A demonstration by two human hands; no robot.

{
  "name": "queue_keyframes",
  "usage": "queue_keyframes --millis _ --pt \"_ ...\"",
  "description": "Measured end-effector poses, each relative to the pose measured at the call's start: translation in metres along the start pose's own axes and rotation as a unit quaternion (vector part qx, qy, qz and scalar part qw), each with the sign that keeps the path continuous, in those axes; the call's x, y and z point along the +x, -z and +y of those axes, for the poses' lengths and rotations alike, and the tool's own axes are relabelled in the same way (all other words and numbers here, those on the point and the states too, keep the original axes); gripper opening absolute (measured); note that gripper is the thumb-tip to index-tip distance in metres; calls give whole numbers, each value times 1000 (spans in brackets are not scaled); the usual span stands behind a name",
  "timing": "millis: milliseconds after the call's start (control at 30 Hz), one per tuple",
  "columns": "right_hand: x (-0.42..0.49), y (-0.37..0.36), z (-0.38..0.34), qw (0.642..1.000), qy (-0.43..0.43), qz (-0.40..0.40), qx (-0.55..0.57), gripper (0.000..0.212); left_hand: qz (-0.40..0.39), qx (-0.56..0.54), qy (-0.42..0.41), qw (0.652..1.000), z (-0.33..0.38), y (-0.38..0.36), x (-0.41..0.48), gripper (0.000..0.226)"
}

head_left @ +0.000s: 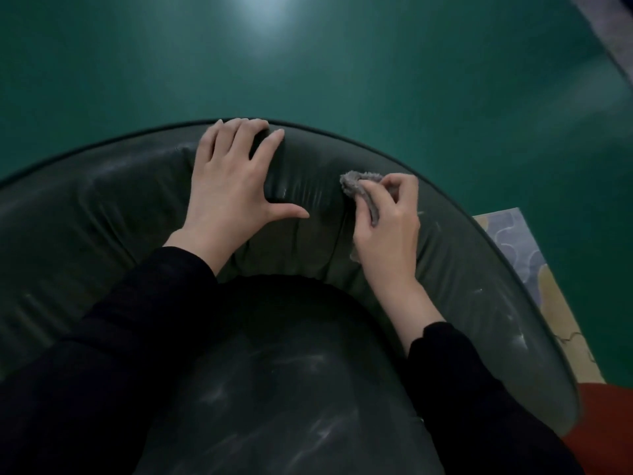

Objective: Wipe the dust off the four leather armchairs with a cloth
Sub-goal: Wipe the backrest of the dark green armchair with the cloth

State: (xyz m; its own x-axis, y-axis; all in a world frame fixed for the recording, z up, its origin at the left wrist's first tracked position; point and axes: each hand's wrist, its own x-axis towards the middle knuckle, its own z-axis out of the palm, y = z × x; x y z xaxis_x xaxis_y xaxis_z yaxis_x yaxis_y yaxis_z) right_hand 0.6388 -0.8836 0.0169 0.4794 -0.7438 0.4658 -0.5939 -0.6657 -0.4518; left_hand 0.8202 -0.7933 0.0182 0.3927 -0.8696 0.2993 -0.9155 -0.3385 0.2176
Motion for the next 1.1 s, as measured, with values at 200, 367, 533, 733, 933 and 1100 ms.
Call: queue_keyframes --millis 200,367,533,733,933,1100 --pt "-53 19 12 998 -2 -59 -6 17 -15 -23 -67 997 34 -12 10 99" --pt "-5 31 25 997 -41 59 -13 17 -44 -28 -96 994 65 -31 19 102" --pt "25 11 23 999 -23 6 -30 18 -22 -25 -80 996 67 -39 19 103" --pt "-17 42 59 982 -138 100 -75 17 -23 -33 -70 997 67 -40 20 104" --pt "27 5 19 995 -70 75 -14 13 -14 -37 -62 997 68 -41 22 105" --pt "7 13 31 997 -42 46 -49 17 -22 -31 -51 998 69 -40 23 112"
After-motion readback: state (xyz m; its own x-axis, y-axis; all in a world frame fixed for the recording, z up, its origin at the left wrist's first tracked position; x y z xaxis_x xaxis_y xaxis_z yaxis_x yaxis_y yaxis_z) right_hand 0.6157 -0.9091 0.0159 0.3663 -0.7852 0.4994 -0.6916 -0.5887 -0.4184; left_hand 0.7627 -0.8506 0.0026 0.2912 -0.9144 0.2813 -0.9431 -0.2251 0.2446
